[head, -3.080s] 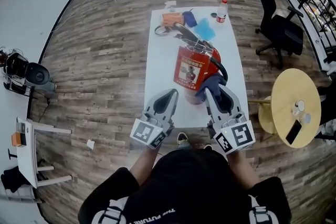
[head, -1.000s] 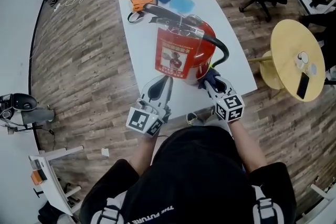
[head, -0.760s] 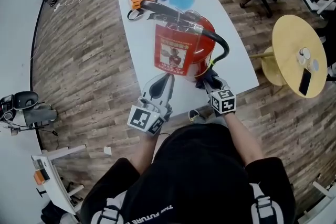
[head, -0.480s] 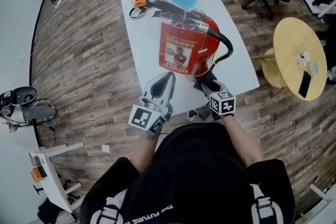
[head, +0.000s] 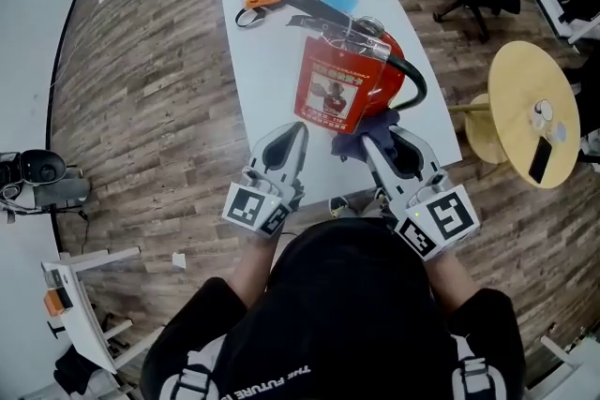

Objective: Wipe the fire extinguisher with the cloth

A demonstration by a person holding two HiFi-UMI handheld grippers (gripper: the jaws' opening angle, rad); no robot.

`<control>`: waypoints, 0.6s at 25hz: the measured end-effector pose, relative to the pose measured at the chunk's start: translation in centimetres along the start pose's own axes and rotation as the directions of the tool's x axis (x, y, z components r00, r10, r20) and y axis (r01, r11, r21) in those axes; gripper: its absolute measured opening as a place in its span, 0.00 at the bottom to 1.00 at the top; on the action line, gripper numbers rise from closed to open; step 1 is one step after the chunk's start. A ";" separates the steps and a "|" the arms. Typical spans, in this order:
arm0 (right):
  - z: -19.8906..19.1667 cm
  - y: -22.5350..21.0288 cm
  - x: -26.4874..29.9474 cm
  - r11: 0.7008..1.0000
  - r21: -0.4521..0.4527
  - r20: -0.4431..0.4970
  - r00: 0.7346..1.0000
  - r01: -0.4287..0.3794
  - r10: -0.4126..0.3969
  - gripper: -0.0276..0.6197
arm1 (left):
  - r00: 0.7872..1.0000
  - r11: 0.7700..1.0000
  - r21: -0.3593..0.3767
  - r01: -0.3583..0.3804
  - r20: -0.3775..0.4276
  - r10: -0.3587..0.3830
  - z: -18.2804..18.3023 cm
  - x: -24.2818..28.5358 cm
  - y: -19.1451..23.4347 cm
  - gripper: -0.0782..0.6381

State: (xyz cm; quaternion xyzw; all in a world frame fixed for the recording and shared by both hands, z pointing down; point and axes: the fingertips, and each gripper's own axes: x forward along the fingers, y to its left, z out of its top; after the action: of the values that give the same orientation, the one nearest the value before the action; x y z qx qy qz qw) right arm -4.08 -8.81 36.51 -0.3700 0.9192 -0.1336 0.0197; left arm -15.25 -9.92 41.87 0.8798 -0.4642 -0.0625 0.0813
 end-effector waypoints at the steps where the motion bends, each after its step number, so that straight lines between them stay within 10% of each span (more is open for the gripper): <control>1: 1.6 0.2 -0.3 1.000 0.009 0.008 1.000 -0.001 0.001 0.18 | 1.000 1.000 -0.003 -0.003 -0.001 0.003 0.0 -0.3 0.0 0.14; 9: 0.7 0.0 0.5 0.998 0.058 0.016 1.000 -0.027 0.026 0.18 | 0.999 0.999 -0.018 -0.030 0.021 0.030 -0.8 -1.0 0.9 0.14; 15: -13.6 -1.1 2.8 0.997 0.065 -0.323 0.946 0.033 -0.011 0.18 | 0.998 0.998 -0.028 -0.061 0.007 0.061 -1.3 -2.6 1.1 0.14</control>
State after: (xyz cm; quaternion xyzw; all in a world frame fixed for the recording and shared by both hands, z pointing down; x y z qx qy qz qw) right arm -7.20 -8.38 50.14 -0.3525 0.9006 -0.2244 -0.1195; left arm -17.34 -8.30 43.42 0.8638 -0.4901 -0.0696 0.0935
